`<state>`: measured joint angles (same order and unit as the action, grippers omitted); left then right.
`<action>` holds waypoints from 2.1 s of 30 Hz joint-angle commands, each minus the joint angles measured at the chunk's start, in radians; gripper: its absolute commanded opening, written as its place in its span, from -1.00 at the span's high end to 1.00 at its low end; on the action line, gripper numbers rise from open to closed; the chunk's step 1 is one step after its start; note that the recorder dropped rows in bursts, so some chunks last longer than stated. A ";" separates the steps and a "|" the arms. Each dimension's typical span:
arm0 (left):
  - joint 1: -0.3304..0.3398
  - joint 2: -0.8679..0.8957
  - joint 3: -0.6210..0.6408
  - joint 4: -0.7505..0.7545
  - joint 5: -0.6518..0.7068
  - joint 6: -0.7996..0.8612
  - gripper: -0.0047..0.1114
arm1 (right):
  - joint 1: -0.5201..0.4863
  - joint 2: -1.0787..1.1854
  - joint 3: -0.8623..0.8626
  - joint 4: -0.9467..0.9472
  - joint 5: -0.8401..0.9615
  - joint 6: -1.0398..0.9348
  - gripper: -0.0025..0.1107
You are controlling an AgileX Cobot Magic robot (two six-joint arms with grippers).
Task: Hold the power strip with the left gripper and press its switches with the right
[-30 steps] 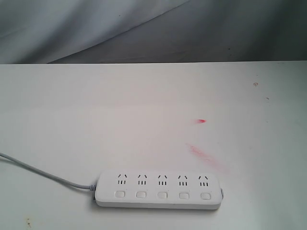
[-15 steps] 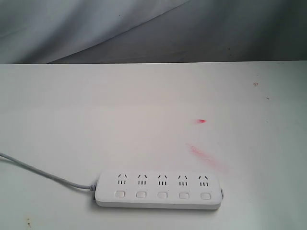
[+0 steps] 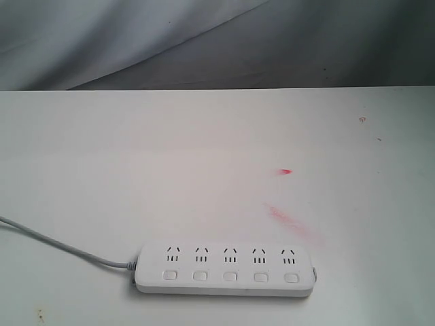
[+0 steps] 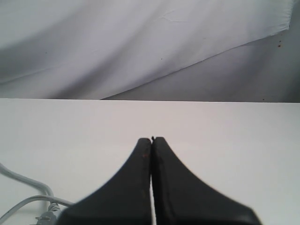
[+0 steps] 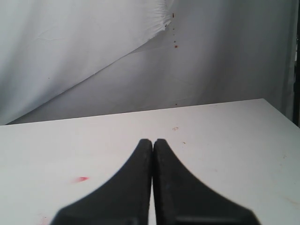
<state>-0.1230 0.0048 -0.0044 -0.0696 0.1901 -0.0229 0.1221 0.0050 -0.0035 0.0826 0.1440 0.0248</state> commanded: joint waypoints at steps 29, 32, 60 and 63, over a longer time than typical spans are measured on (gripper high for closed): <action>0.002 -0.005 0.004 0.032 -0.006 0.004 0.92 | -0.006 -0.005 0.003 -0.009 -0.005 -0.005 0.96; 0.002 -0.005 0.004 0.083 -0.006 0.006 0.92 | -0.006 -0.005 0.003 -0.009 -0.005 -0.005 0.96; 0.060 -0.005 0.004 0.083 -0.006 0.004 0.92 | -0.006 -0.005 0.003 -0.009 -0.005 -0.005 0.96; 0.060 -0.005 0.004 0.083 -0.006 0.004 0.92 | -0.006 -0.005 0.003 -0.009 -0.005 -0.005 0.96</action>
<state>-0.0579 0.0048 -0.0044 0.0122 0.1901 -0.0168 0.1221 0.0050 -0.0035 0.0826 0.1440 0.0248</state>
